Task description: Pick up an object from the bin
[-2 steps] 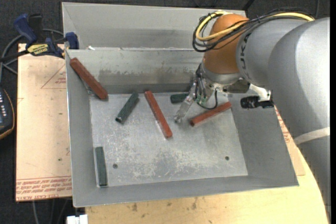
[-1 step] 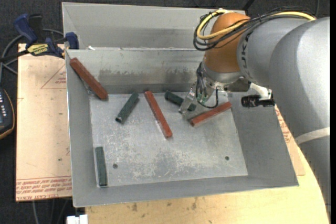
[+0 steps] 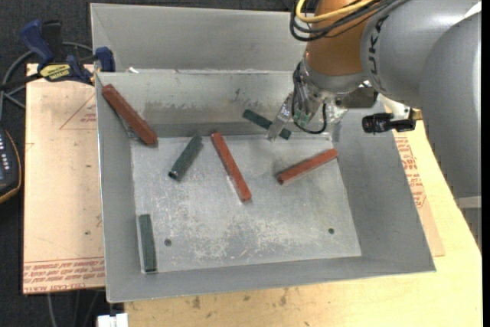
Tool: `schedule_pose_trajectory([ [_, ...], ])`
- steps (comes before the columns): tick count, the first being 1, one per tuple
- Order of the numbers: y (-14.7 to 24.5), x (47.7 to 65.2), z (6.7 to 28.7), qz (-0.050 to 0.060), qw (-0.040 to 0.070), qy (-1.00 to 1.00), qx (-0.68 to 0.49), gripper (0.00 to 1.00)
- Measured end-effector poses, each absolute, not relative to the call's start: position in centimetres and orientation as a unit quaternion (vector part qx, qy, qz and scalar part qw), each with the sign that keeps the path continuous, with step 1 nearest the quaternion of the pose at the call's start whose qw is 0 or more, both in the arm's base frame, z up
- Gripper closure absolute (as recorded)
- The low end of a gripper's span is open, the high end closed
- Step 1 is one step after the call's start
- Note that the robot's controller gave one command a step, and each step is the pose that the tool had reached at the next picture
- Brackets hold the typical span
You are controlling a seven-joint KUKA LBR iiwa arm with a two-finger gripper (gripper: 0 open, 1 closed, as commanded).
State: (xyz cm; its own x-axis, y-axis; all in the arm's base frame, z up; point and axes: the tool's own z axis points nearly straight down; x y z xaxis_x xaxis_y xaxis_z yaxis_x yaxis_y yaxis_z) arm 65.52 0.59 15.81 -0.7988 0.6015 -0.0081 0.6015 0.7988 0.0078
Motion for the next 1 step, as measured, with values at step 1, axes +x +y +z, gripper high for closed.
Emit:
schedule_pose_trajectory([
  [1,1.59,65.05,24.15,0.001,0.005,0.962,0.272,1.00],
])
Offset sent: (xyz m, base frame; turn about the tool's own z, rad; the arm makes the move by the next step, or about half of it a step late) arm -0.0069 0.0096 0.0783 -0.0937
